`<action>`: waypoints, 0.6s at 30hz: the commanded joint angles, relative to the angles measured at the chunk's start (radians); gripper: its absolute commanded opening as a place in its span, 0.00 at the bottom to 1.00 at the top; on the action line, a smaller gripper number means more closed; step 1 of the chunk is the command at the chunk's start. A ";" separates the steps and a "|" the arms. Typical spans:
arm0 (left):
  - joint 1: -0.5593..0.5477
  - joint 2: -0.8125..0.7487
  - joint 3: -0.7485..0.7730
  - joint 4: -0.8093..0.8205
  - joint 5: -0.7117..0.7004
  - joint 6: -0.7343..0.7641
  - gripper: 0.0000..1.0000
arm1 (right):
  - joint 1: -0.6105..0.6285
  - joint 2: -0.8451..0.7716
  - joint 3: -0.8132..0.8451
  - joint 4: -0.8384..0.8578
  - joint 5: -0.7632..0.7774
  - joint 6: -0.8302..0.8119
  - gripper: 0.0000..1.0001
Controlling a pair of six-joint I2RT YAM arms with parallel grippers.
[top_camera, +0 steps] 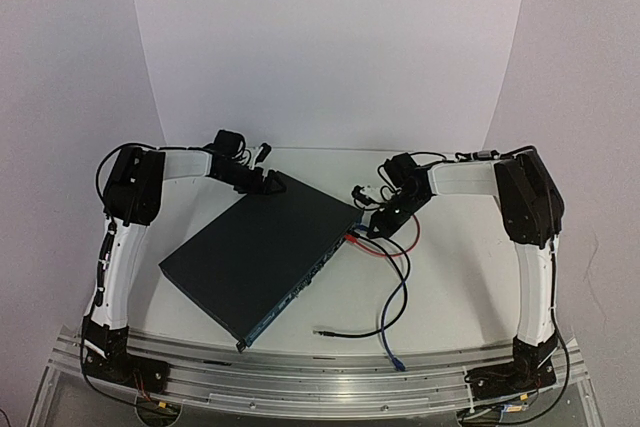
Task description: Insert the plug into the switch port
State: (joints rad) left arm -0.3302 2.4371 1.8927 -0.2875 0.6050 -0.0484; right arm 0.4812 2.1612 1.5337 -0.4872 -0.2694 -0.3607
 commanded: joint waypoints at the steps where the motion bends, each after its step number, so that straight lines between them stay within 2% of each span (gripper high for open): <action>1: -0.015 0.014 0.038 -0.032 0.066 0.012 0.99 | -0.001 0.004 0.033 0.075 0.009 0.053 0.00; 18: -0.017 0.013 0.036 -0.035 0.091 0.008 0.99 | 0.010 -0.011 0.010 0.076 0.023 0.100 0.00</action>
State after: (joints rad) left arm -0.3302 2.4420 1.8927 -0.2920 0.6176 -0.0486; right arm 0.4834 2.1612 1.5334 -0.4869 -0.2620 -0.2909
